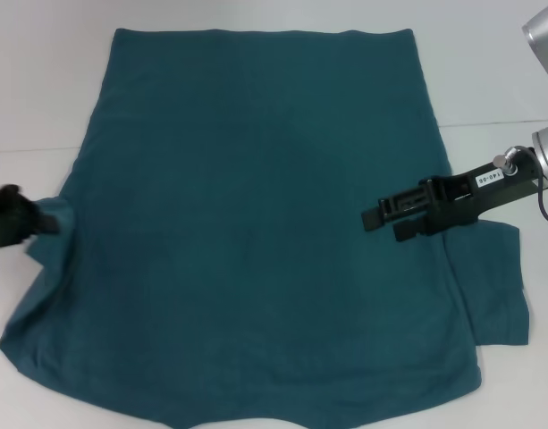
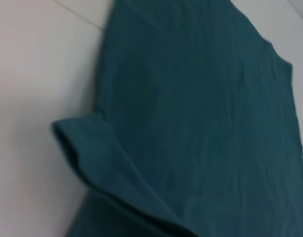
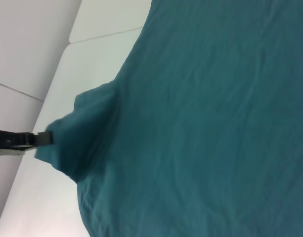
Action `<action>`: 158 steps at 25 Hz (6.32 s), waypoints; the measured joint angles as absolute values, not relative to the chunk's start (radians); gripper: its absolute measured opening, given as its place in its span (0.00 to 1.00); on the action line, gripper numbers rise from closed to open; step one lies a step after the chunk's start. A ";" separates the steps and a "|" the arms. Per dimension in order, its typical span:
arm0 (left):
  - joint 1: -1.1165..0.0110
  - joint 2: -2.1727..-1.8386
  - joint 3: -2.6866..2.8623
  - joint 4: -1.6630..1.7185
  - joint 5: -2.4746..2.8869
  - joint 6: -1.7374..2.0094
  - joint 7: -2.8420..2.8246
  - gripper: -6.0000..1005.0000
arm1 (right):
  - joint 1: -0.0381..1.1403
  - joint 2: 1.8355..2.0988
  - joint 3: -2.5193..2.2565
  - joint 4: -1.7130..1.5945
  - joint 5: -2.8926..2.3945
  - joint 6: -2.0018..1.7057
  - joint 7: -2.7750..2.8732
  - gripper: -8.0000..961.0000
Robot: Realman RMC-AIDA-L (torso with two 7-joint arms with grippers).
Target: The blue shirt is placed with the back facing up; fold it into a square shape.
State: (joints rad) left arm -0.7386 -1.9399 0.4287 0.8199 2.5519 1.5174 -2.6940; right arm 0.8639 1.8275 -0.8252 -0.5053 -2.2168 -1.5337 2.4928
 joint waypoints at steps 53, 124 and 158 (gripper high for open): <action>-0.718 -2.009 0.630 0.758 2.462 1.140 -2.771 0.61 | 0.855 1.827 -0.825 -0.506 -2.218 -1.524 2.499 0.89; -0.463 -2.106 0.622 0.882 2.175 1.731 -2.123 0.62 | 0.798 1.859 -0.750 -0.609 -2.217 -1.533 2.363 0.74; -0.486 -2.122 0.617 0.879 2.166 1.654 -2.144 0.62 | 0.655 1.763 -0.627 -0.628 -2.533 -1.631 2.543 0.95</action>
State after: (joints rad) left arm -0.4861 -2.1217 0.6166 0.8790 2.1660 1.6538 -2.1443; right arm 0.6549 1.7628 -0.6269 -0.6280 -2.5331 -1.6307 2.5433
